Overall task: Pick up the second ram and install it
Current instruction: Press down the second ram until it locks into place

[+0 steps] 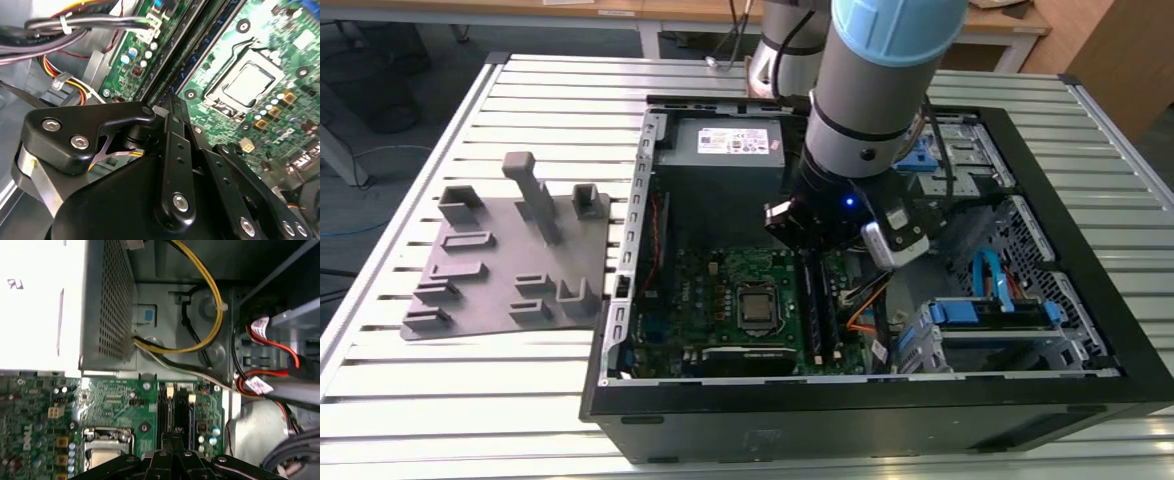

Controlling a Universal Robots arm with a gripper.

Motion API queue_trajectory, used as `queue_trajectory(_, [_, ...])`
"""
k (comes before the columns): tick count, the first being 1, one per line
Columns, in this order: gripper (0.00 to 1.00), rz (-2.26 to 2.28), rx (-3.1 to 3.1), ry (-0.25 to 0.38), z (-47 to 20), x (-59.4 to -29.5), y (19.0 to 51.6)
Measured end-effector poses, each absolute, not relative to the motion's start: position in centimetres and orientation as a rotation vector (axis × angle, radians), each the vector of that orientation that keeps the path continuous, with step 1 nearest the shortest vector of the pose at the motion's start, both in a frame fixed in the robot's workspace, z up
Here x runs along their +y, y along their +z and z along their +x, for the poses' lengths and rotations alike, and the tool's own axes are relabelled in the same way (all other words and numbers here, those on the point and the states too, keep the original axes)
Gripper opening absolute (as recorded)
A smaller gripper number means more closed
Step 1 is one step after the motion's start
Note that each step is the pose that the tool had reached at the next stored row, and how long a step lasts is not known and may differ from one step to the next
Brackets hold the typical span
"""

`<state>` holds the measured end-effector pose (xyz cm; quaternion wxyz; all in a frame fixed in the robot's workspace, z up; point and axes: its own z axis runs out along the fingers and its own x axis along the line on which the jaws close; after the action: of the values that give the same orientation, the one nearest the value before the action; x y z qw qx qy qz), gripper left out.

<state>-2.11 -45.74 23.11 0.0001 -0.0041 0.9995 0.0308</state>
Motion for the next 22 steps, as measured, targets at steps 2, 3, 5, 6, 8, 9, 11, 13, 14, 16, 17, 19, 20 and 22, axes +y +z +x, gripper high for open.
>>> queue_trajectory(2, [0.11, -0.018, 3.140, 0.101, -2.1, -45.5, 22.8])
queue_trajectory(3, [0.11, -0.020, 3.140, 0.100, -2.1, -45.3, 22.7])
queue_trajectory(5, [0.11, -0.024, 3.140, 0.101, -2.1, -45.0, 22.4])
queue_trajectory(6, [0.11, -0.026, 3.140, 0.101, -2.1, -44.9, 22.3])
queue_trajectory(8, [0.11, -0.029, 3.140, 0.100, -2.1, -44.8, 22.1])
queue_trajectory(9, [0.11, -0.030, 3.140, 0.099, -2.1, -44.7, 22.0])
queue_trajectory(11, [0.11, -0.033, 3.140, 0.099, -2.1, -44.7, 21.7])
queue_trajectory(13, [0.11, -0.035, 3.140, 0.100, -2.1, -44.7, 21.6])
queue_trajectory(14, [0.11, -0.036, 3.140, 0.100, -2.1, -44.7, 21.6])
queue_trajectory(16, [0.11, -0.036, 3.139, 0.102, -2.1, -44.6, 21.7])
queue_trajectory(17, [0.11, -0.036, 3.138, 0.105, -2.1, -44.6, 21.9])
queue_trajectory(19, [0.11, -0.036, 3.139, 0.101, -2.1, -44.7, 22.6])
queue_trajectory(20, [0.11, -0.036, 3.139, 0.101, -2.1, -44.7, 22.6])
queue_trajectory(22, [0.11, -0.036, 3.139, 0.101, -2.1, -45.4, 22.6])
